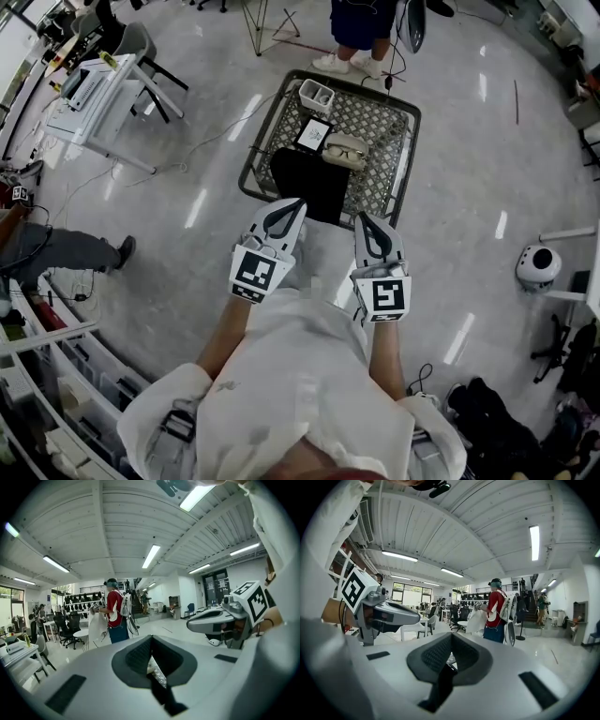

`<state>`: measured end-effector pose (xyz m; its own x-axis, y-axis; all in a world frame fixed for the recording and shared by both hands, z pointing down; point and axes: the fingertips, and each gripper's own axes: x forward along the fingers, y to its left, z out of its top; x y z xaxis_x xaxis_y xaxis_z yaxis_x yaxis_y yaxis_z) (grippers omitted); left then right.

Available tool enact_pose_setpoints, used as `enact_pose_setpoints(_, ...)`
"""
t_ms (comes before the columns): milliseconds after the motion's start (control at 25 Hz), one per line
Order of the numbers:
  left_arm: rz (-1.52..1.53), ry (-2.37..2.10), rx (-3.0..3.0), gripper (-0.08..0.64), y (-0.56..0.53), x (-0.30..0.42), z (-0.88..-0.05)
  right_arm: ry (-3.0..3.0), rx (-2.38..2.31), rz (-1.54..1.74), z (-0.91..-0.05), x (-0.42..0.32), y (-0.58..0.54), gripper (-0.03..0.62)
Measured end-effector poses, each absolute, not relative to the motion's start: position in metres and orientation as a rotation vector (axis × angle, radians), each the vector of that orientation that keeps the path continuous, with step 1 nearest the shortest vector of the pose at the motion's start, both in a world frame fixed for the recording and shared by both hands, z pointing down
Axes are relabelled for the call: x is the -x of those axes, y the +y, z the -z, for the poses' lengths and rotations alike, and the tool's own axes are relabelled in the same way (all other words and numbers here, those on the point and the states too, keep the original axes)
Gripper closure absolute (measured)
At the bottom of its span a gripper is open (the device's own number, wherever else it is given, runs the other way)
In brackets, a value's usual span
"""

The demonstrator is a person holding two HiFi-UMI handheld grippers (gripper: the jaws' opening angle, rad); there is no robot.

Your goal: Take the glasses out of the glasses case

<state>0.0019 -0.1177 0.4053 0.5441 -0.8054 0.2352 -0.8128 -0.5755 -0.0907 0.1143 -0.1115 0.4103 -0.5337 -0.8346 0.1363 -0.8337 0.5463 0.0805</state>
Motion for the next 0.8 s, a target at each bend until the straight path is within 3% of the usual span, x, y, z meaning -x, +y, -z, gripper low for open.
enact_pose_setpoints(800, -0.389, -1.275, -2.784, 0.546, -0.249, 0.01, -0.421, -2.501, -1.505, -0.043, -0.426, -0.102, -0.235, 0.586)
